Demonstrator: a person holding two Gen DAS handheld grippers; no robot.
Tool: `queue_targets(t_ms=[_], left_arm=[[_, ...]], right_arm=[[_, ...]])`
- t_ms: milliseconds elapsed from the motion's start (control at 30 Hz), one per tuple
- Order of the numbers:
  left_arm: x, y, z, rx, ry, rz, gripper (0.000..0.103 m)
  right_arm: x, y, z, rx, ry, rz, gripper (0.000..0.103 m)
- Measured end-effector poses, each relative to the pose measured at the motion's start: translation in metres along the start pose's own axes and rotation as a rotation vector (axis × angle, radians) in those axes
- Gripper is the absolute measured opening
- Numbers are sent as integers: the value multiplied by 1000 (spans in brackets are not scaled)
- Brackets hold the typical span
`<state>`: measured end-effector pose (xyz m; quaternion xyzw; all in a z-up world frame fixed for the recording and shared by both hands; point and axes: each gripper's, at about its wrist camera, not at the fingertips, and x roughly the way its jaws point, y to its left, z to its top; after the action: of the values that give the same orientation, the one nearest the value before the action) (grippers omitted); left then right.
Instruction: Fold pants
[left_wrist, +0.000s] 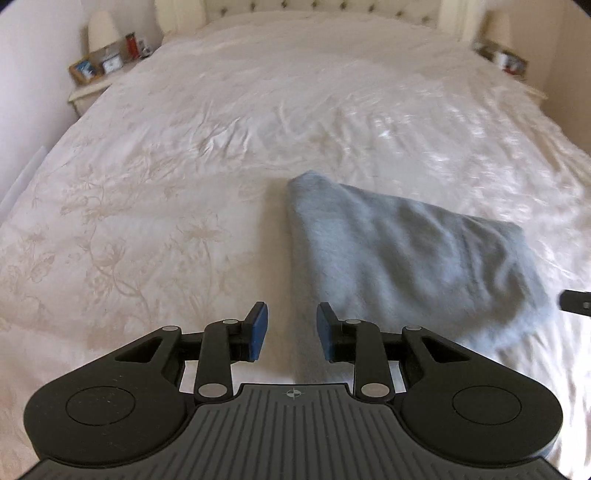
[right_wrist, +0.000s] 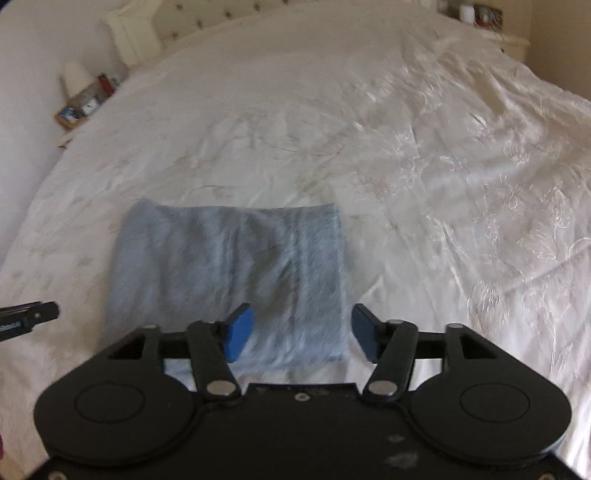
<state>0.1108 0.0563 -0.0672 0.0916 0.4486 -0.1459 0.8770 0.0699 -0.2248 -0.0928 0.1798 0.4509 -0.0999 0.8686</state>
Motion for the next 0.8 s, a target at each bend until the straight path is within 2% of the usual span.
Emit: queue_targets(t_ms=[67,100,167,233,300,400,533,633,800], left_arm=[[-15,-8,-9,11,-11,-25,30],[-22,-13,-14,18,-19,-38,31],[-36,-18,-20,21,-36,-51,38],[-53,-23,-28,7,-64,-53,48],[-69,-24,-33,-16,-86,-68,51],[-85,-24,-35,-43,-102,-84,66],[-98,-21,-27,-71,-135,-74,67],[-104,-22,-17,-73,-147,-27,68],[-111,-23,-12,-71,-160,5,68]], right_arm=[[-8,13,-7,8,-26,23,83],[-18,18,-14,8,-43,30,86],[-39,27,-30,-4,-73,15,99],[-58,44,-42,-15,-94,-33,103],[-70,56,-47,-21,-102,-85,103],[-90,71,-53,-52,-112,-105,103],[-106,82,-52,-95,-124,-96,103],[-116,87,-46,-110,-141,-94,103],[-135,85,-40,-34,-120,-49,103]])
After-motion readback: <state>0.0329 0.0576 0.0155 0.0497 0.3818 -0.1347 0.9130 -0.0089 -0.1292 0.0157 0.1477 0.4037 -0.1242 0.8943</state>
